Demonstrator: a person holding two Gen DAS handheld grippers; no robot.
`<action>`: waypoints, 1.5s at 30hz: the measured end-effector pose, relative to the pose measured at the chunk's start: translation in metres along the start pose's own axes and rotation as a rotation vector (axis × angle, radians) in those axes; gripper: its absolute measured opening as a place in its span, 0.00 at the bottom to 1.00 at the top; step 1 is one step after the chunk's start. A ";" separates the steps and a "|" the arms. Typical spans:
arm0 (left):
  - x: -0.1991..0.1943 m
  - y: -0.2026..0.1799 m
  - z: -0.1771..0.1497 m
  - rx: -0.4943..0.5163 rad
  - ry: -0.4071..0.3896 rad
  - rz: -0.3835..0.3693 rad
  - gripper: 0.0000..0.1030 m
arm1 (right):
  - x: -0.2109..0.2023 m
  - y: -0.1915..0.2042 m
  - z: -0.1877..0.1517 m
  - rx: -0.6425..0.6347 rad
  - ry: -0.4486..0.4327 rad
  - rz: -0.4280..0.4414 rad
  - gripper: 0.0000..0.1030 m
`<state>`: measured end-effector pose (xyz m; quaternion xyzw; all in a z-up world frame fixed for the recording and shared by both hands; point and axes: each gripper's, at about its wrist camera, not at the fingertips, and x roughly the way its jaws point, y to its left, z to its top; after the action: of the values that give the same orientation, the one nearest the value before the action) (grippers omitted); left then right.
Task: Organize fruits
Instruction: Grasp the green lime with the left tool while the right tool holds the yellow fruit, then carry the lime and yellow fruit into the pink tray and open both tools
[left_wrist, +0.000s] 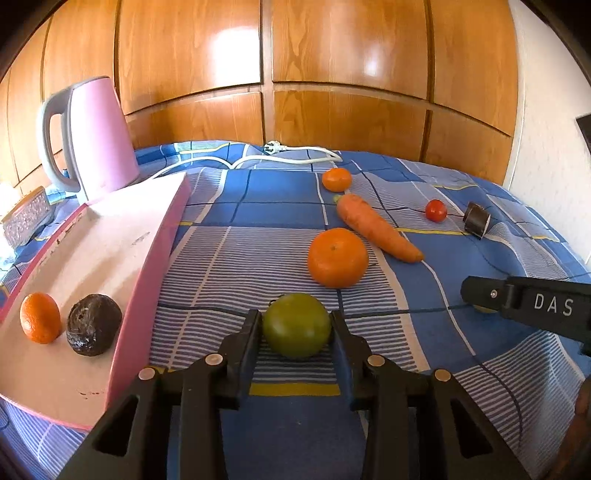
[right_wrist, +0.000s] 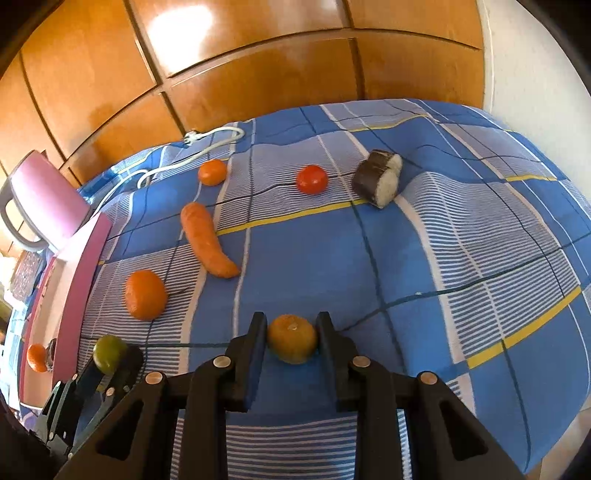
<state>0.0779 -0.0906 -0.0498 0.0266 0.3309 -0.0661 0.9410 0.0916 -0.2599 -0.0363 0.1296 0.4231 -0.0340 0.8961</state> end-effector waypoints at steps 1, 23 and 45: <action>0.000 0.000 0.000 0.007 0.002 0.001 0.36 | 0.000 0.003 -0.001 -0.009 0.000 0.003 0.27; -0.059 0.025 0.020 -0.071 -0.120 -0.070 0.32 | -0.035 0.048 -0.001 -0.074 -0.144 0.179 0.27; -0.062 0.167 0.016 -0.544 -0.090 0.166 0.32 | -0.046 0.177 0.006 -0.336 -0.111 0.460 0.27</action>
<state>0.0638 0.0800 0.0020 -0.2026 0.2910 0.1013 0.9295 0.0969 -0.0932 0.0390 0.0697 0.3327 0.2337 0.9110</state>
